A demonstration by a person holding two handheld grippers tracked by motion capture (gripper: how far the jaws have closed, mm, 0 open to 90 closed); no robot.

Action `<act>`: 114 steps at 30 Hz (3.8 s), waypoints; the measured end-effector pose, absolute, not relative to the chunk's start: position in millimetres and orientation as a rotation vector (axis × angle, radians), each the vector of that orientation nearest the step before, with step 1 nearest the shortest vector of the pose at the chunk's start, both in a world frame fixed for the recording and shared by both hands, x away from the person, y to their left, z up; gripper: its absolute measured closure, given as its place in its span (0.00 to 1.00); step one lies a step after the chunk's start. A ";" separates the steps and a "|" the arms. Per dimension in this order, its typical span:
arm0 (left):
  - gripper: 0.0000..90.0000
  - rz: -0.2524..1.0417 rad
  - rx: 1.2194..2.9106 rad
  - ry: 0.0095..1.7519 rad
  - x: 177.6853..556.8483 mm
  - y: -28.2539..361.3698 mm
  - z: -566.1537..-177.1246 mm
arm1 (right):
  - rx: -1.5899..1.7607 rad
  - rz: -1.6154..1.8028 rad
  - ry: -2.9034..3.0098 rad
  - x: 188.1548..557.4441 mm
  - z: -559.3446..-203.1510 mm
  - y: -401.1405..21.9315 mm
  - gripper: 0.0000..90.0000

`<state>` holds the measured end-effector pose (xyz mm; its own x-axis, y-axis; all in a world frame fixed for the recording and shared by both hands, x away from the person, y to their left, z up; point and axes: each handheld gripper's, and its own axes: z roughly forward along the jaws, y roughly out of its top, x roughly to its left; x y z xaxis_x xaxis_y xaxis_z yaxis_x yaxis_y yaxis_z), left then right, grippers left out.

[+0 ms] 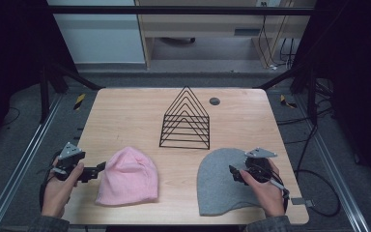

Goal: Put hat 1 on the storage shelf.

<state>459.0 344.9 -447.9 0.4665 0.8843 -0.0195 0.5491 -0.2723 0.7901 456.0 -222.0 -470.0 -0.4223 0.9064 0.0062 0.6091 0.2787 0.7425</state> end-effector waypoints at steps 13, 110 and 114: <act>0.08 0.517 2.022 1.054 461.4 318.8 -439.8 | 1.364 0.905 2.154 459.3 -472.3 -220.9 0.21; 0.86 0.658 1.932 0.708 478.0 242.2 -240.8 | 0.806 1.295 2.363 476.9 -370.7 -20.9 0.41; 0.86 0.658 1.919 0.705 477.1 243.3 -231.3 | 0.808 1.321 2.377 487.9 -361.1 -9.1 0.39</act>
